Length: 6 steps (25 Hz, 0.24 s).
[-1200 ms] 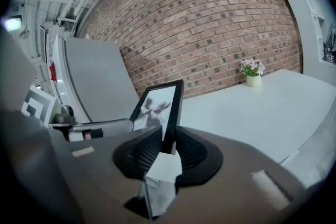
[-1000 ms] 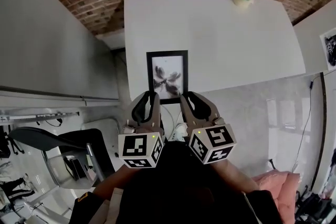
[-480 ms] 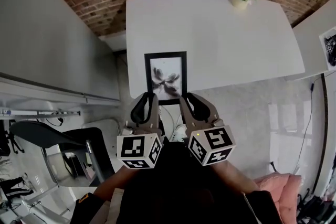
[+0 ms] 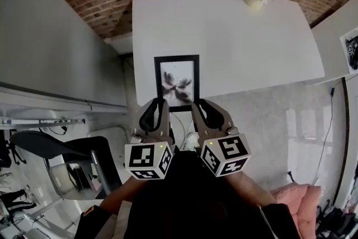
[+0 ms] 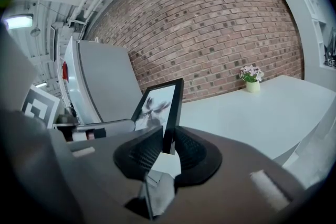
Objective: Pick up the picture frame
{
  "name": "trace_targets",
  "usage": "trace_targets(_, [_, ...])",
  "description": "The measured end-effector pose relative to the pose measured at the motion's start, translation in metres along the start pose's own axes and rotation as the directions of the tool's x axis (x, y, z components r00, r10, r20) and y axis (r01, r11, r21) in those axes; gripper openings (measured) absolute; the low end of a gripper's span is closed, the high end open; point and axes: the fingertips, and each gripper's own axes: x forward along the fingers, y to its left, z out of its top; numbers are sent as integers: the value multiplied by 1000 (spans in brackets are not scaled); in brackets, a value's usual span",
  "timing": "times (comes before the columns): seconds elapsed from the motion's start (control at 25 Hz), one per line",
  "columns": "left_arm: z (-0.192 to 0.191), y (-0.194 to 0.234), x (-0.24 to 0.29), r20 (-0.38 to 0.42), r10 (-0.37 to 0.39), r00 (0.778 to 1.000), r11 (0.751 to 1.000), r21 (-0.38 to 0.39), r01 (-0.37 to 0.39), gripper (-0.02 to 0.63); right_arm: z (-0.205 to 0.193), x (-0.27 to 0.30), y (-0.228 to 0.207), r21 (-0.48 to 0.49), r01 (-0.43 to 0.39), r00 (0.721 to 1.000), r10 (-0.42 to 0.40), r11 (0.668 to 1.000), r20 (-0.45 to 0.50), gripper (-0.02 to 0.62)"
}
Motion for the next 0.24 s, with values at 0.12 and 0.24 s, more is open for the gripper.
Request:
trace_targets(0.12, [-1, 1, 3, -4, 1, 1000, 1000, -1, -1, 69, 0, 2, -2, 0, 1, 1000, -1, 1000, -3, 71])
trace_targets(0.24, [-1, 1, 5, -5, 1, 1000, 1000, -2, -1, 69, 0, 4, -3, 0, 1, 1000, -1, 1000, -6, 71])
